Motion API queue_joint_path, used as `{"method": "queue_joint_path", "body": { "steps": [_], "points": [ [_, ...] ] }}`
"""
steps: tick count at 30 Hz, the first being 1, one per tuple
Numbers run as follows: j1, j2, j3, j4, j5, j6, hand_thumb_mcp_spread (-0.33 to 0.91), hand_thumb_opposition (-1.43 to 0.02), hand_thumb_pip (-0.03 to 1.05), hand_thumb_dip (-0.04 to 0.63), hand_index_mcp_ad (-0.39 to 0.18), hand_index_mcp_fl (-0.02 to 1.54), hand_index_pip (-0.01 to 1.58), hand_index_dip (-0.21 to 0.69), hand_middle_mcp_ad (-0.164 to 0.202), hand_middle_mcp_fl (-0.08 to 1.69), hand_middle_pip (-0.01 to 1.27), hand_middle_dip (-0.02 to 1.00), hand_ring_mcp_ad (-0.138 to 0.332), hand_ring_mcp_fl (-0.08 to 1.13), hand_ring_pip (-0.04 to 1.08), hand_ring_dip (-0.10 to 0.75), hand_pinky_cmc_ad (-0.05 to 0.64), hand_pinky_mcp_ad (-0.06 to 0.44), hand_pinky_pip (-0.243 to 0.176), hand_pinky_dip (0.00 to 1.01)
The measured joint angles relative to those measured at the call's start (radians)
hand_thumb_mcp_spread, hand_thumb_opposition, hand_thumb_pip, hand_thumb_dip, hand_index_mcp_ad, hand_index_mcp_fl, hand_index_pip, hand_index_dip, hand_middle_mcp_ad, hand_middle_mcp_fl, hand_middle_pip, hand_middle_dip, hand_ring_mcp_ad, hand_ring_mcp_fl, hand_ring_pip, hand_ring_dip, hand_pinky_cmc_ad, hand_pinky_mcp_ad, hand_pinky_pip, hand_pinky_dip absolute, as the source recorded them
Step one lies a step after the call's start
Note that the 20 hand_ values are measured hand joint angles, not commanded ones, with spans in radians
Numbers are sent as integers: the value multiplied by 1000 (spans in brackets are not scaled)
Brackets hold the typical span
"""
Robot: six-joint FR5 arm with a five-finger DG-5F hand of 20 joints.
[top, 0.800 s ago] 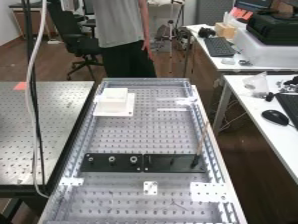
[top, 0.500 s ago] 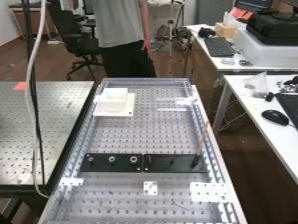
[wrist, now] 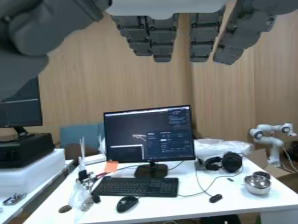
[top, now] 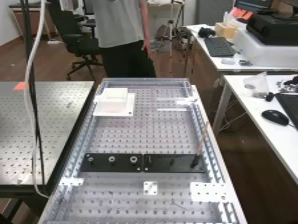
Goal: Grab the chopstick and place it in the clear container
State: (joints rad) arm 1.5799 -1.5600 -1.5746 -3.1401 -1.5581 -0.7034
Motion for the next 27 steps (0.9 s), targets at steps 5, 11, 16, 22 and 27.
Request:
{"method": "queue_joint_path", "body": {
  "steps": [5, 11, 16, 22, 27],
  "points": [
    [-1, 0, -4, 4, 1, 5, 82, -590, 218, 7, 84, 24, 70, -26, 87, -7, 136, 42, 204, 19, 91, -9, 279, 202, -66, 120],
    [-3, 1, -9, 12, 0, 12, 80, -590, 220, 7, 87, 24, 70, -26, 98, -7, 138, 44, 209, 19, 91, -9, 291, 199, -75, 119],
    [-3, 4, -14, 14, 2, 15, 82, -606, 222, 7, 87, 24, 70, -26, 98, -7, 136, 40, 215, 19, 94, -9, 300, 199, -75, 122],
    [-2, 0, -40, 37, 25, 30, 82, -606, 222, 3, 87, 24, 70, -26, 101, -7, 136, 38, 215, 19, 94, -9, 295, 206, -75, 122],
    [-8, -13, -76, 76, 35, 74, 82, -606, 222, 3, 87, 24, 66, -26, 103, -7, 136, 38, 215, 19, 94, -9, 304, 213, -75, 122]
  ]
}}
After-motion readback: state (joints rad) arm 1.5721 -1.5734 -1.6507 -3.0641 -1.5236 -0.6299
